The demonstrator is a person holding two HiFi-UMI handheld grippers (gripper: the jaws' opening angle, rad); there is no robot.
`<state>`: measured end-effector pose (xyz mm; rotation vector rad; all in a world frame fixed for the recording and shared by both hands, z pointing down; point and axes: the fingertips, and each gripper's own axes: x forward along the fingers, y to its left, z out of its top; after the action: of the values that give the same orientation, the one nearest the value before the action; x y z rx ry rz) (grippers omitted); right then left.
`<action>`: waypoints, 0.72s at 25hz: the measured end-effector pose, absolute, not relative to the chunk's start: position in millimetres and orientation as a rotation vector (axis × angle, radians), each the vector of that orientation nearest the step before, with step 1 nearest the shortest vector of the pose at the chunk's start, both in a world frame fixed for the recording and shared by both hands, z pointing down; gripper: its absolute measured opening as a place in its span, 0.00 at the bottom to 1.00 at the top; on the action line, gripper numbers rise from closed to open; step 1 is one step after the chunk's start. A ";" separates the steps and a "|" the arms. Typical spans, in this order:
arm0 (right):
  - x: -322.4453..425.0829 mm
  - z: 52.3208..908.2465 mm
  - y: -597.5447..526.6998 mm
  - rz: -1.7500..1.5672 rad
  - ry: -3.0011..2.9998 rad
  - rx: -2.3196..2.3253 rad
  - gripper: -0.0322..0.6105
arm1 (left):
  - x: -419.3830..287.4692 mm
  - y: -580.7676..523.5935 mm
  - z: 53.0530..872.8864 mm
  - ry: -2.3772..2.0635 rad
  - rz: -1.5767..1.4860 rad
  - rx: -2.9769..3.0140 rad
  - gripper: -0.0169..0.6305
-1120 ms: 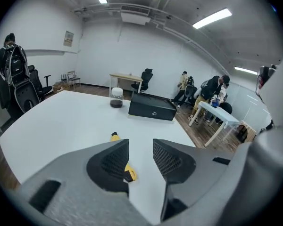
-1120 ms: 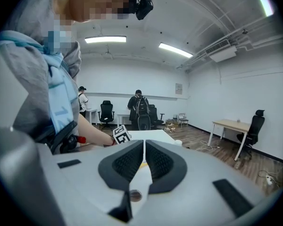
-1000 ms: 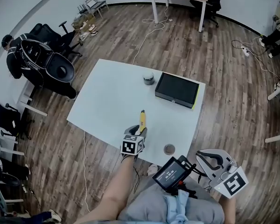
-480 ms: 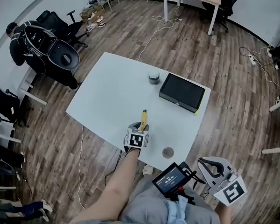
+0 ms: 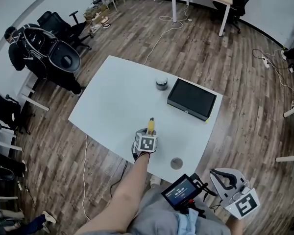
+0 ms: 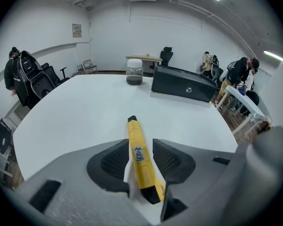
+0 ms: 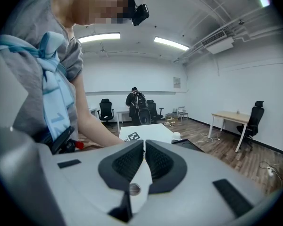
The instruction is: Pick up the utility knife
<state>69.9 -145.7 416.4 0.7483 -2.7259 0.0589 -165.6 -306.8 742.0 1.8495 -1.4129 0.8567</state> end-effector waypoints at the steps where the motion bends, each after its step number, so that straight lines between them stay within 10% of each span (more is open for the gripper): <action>1: 69.4 416.1 -146.4 0.061 -2.728 0.751 0.10 | -165.0 -307.3 743.1 -1.407 0.863 1.850 0.25; 18: 71.4 415.4 -150.3 0.048 -2.719 0.785 0.10 | -174.1 -304.4 769.0 -1.375 1.072 1.885 0.25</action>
<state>71.4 -150.3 415.4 0.7850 -2.7193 0.0477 -174.1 -304.4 769.0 1.8847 -1.3746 1.0722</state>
